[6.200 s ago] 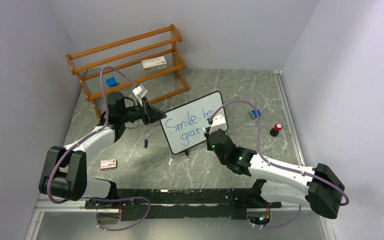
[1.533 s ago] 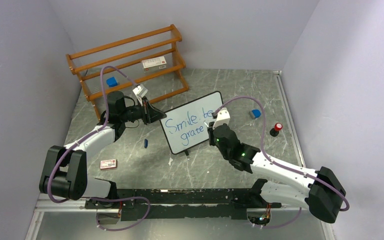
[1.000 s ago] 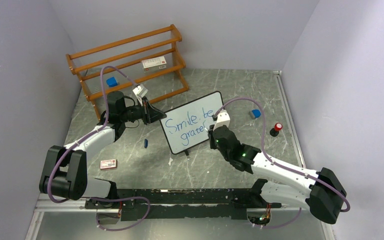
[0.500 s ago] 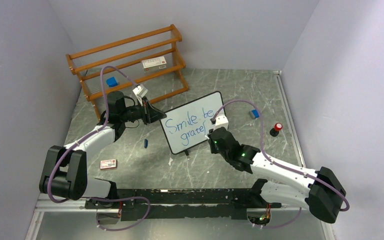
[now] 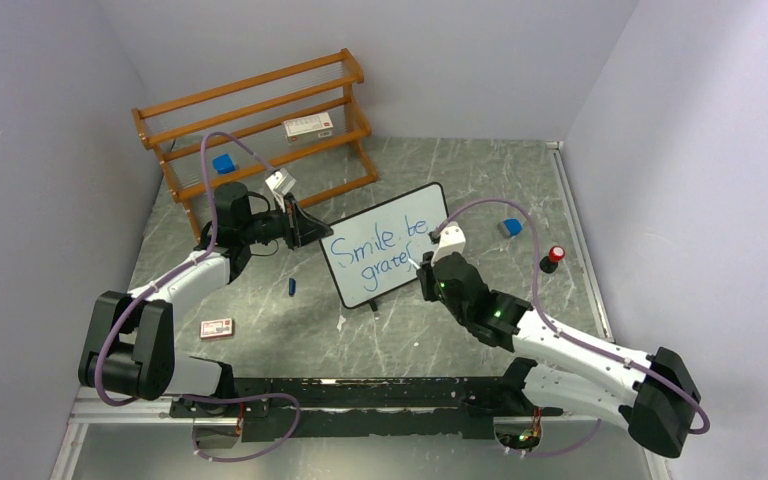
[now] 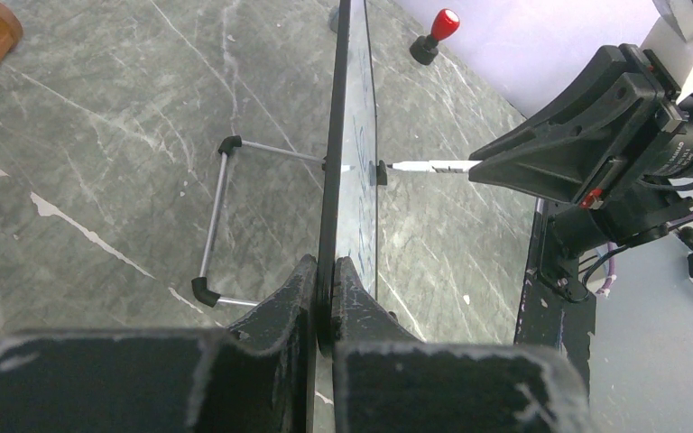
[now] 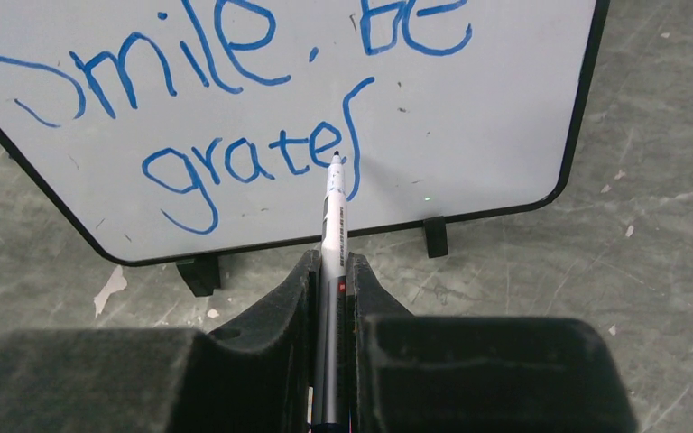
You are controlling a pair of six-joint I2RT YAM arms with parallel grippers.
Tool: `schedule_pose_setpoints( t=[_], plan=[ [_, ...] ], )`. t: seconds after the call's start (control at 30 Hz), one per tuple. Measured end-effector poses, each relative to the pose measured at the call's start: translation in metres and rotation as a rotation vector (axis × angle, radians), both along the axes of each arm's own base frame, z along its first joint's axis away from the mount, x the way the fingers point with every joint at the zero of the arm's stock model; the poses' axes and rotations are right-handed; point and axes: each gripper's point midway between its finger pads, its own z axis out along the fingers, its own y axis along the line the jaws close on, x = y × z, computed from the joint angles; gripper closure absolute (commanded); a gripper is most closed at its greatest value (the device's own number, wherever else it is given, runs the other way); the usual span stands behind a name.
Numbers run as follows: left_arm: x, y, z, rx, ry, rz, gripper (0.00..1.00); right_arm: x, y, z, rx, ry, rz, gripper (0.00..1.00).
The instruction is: Write a sentence on the whiteboard
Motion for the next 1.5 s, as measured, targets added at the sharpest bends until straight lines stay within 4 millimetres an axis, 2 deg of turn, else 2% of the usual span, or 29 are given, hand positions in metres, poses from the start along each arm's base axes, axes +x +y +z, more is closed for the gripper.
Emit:
schedule_pose_setpoints(
  t=[0.77, 1.5],
  plan=[
    [0.0, 0.0, 0.0, 0.0, 0.0, -0.001, 0.95, 0.017, 0.007, 0.003, -0.007, -0.057, -0.021, 1.0],
    [0.0, 0.0, 0.0, 0.003, -0.005, -0.001, 0.95, 0.021, 0.002, 0.001, -0.024, -0.061, -0.05, 1.0]
  ],
)
